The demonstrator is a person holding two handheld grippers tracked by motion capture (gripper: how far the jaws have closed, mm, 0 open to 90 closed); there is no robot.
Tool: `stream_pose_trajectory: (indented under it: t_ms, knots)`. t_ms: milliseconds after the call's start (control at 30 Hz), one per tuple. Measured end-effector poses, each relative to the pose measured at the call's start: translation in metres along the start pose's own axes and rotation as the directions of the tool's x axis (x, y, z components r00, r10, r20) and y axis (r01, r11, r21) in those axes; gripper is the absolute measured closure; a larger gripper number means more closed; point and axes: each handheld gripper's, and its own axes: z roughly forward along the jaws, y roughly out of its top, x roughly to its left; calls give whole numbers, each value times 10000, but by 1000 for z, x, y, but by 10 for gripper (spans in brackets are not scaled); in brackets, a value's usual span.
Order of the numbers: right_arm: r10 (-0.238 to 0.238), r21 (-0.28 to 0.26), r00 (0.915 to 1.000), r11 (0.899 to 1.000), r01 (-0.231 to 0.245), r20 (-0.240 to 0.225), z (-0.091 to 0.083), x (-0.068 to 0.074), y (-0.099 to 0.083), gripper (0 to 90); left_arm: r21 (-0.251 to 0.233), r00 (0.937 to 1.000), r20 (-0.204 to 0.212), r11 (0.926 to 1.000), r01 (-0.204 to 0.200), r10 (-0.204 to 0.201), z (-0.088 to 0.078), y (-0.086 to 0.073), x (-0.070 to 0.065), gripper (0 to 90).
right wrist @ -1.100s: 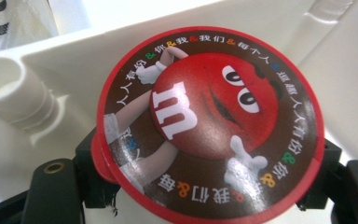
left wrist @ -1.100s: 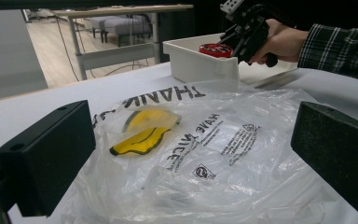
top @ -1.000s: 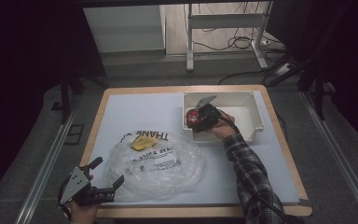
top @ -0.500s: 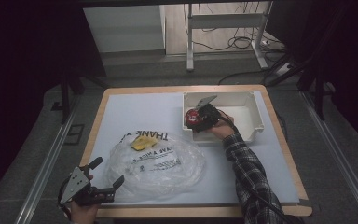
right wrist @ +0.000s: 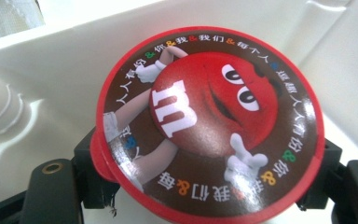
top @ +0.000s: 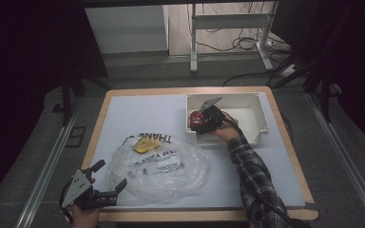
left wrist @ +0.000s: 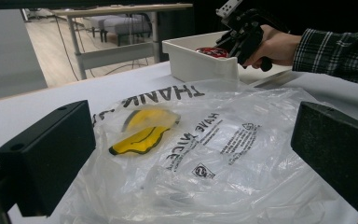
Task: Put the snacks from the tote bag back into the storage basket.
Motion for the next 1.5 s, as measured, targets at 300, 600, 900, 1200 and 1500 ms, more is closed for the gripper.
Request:
stream_pose_trajectory:
  t_ms: [300,600,900,1200,1500]
  knots:
    - [150,-228,9999,9996,-151,-48,-1,0,1,227,5,10000,6,10000,7,-7,0,0,0,0]
    - [137,-273,9998,9995,-134,115,-4,1,2,182,26,10000,-2,10000,-5,5,0,0,0,0]
    - [69,-355,9998,9993,-63,190,-7,3,2,175,34,10000,-14,10000,1,-1,1,0,0,0]
    - [37,-397,9993,9992,-22,376,-11,5,4,118,30,10000,-30,10000,-4,4,0,0,0,0]
    - [29,-470,9988,9989,-6,490,-17,6,5,98,16,10000,-45,10000,-1,1,0,0,0,0]
